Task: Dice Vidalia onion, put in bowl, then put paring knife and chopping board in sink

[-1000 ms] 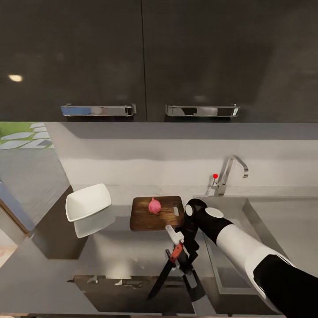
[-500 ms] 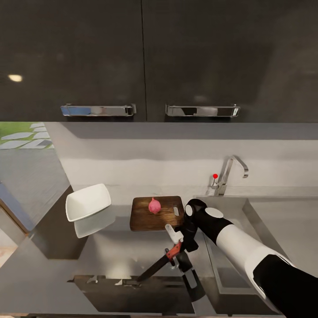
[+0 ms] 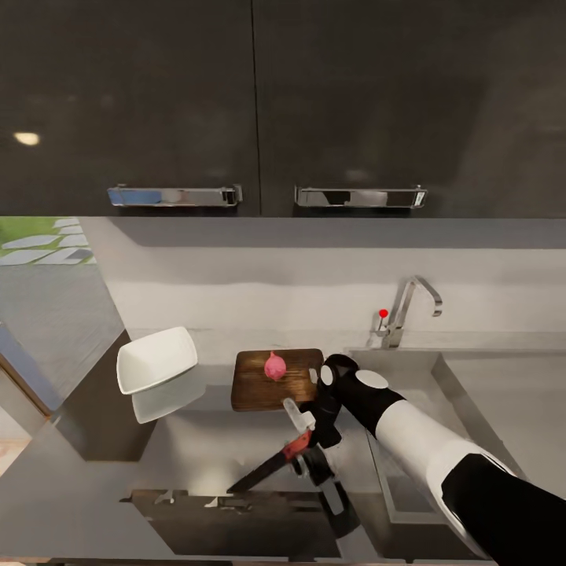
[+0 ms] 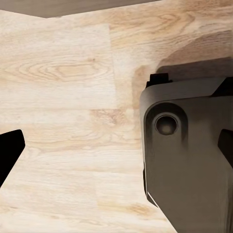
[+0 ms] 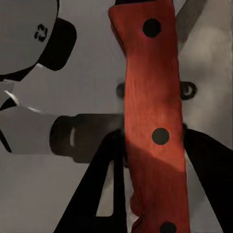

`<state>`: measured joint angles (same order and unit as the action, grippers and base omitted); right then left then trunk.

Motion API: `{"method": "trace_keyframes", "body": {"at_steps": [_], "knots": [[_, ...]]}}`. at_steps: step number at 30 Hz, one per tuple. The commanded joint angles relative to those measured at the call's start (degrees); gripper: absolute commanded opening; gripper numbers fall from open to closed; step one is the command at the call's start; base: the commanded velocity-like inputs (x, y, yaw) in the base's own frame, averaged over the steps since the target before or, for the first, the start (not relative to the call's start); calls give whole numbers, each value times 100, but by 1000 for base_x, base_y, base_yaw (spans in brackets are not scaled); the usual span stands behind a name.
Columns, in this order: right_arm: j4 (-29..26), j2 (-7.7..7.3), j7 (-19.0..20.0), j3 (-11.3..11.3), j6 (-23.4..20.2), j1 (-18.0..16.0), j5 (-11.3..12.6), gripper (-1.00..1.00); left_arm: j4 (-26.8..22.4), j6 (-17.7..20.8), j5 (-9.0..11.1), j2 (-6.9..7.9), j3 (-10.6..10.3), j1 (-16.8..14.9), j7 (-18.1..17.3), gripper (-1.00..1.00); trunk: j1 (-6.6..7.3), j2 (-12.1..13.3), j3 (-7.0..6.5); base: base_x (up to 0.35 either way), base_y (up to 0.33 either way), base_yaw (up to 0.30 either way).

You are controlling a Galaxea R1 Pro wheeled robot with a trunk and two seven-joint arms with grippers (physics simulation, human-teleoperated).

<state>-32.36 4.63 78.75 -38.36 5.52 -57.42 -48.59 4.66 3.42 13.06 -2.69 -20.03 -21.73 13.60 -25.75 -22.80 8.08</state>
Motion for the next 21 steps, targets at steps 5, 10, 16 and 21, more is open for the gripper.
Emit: {"method": "trace_keyframes", "body": {"at_steps": [5,10,16,21], "knots": [[-100,263,-12,-5,13,-6,-31,-100,2,10,48,-4,-49,-7,5,100,-4,-12,12,0,0,0],[-373,503,-9,6,-116,-6,-36,-100,0,2,48,-9,-46,-7,-122,100,-4,-12,12,0,0,0],[-1021,516,10,19,-523,-6,-36,-100,-6,-5,48,-12,-45,-7,-206,100,-4,-12,12,0,0,0],[-1625,496,108,42,-885,-6,-28,-100,-9,-11,48,-21,-45,-7,-224,100,-4,-12,12,0,0,0]]}}
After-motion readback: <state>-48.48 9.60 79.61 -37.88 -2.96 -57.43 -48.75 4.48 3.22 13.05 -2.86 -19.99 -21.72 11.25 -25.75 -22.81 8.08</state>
